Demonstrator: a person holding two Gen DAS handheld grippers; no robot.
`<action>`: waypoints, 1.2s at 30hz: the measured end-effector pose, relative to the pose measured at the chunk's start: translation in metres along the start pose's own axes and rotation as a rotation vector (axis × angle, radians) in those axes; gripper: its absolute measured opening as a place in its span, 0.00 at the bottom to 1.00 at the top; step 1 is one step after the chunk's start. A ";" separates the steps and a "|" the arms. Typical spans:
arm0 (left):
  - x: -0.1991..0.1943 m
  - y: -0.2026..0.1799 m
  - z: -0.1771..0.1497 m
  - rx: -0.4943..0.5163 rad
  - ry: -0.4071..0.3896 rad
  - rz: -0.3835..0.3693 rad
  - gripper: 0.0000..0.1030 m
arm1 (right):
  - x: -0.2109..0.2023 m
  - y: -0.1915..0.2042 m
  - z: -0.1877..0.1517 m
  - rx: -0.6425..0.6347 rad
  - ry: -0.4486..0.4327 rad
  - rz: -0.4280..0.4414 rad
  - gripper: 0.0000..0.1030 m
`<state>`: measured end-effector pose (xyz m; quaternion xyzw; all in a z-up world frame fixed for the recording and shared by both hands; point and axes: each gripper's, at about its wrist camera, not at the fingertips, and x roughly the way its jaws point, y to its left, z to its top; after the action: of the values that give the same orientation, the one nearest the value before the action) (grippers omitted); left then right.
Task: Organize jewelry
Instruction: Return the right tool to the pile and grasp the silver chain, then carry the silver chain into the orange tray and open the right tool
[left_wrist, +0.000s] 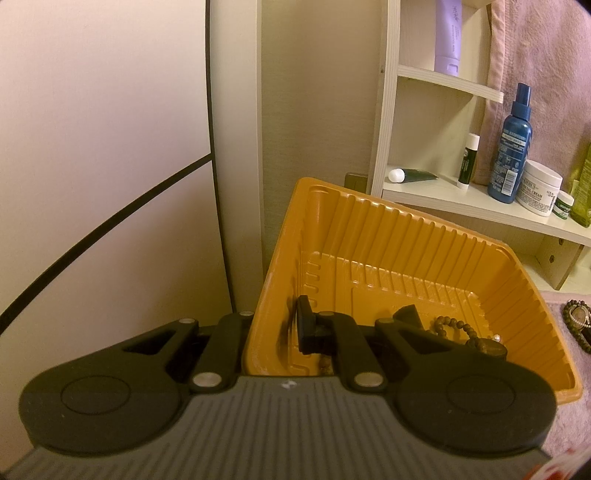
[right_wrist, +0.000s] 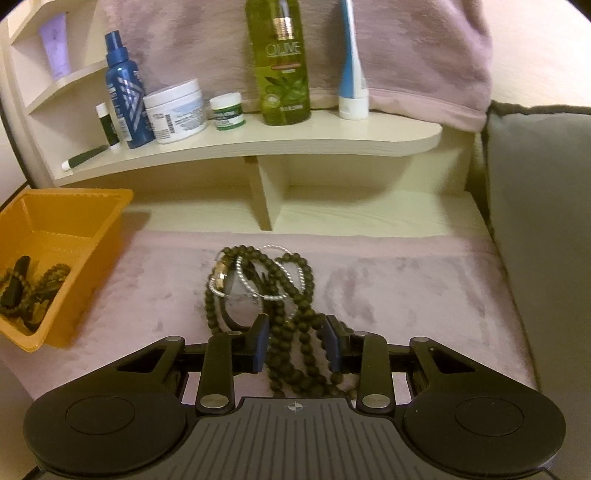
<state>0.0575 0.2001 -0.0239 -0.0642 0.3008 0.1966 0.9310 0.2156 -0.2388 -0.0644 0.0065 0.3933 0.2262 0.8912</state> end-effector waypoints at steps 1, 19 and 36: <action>0.000 0.000 0.000 0.001 0.001 0.001 0.09 | 0.001 0.002 0.001 -0.011 -0.003 0.007 0.33; 0.002 0.001 -0.001 -0.004 0.005 0.000 0.09 | 0.045 0.047 0.002 -0.415 -0.019 -0.068 0.08; 0.002 0.000 -0.002 -0.006 0.002 0.000 0.09 | -0.058 0.009 0.040 -0.010 -0.253 0.108 0.03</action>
<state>0.0575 0.2004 -0.0266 -0.0671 0.3012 0.1975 0.9305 0.2057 -0.2483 0.0052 0.0518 0.2756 0.2731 0.9202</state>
